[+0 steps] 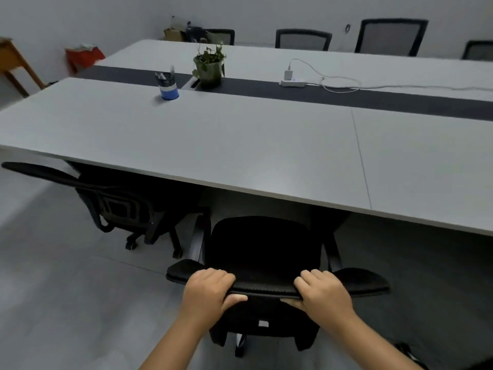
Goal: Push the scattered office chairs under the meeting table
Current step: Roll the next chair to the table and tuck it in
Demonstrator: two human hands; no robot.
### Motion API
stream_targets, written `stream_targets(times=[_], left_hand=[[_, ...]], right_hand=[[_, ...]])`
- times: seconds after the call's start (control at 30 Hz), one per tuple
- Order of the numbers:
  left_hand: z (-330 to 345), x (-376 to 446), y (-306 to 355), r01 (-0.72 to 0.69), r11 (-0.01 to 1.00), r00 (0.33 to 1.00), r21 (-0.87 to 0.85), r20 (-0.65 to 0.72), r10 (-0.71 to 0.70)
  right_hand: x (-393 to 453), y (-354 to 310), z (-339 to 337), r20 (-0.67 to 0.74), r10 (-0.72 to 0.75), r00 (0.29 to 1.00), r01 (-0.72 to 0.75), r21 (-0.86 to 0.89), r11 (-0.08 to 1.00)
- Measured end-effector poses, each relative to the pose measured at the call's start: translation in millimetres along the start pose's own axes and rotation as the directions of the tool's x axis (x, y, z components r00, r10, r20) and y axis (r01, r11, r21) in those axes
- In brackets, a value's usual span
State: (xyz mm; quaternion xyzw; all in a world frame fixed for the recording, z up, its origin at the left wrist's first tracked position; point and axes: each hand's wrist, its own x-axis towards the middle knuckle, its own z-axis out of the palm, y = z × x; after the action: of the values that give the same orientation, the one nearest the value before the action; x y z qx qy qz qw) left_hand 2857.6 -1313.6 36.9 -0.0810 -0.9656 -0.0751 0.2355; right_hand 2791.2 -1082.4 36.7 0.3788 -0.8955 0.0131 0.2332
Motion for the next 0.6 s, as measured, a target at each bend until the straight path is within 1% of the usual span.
stream_targets(times=[0.1, 0.2, 0.4, 0.5, 0.6], left_hand=[[16.0, 33.7, -15.7, -0.056, 0.998, 0.998, 0.038, 0.001, 0.056], [33.3, 71.1, -39.3, -0.112, 0.99, 0.994, 0.087, 0.028, 0.11], [57.3, 146.3, -92.4, -0.2, 0.968, 0.972, 0.153, 0.157, 0.176], [67.8, 174.4, -110.3, -0.232, 0.963, 0.961, 0.14, 0.184, 0.205], [79.3, 188.6, -122.7, -0.264, 0.958, 0.957, 0.115, 0.157, 0.245]], right_hand=[[22.3, 16.8, 14.7, 0.005, 0.045, 0.999, -0.045, -0.018, 0.999], [50.8, 26.7, 31.2, 0.012, 0.132, 0.991, -0.131, -0.051, 0.99], [114.4, 32.5, 55.4, 0.009, 0.344, 0.939, -0.343, -0.073, 0.937], [136.2, 39.4, 69.7, -0.016, 0.362, 0.932, -0.362, -0.056, 0.931], [149.2, 48.7, 85.6, -0.051, 0.319, 0.946, -0.323, -0.133, 0.937]])
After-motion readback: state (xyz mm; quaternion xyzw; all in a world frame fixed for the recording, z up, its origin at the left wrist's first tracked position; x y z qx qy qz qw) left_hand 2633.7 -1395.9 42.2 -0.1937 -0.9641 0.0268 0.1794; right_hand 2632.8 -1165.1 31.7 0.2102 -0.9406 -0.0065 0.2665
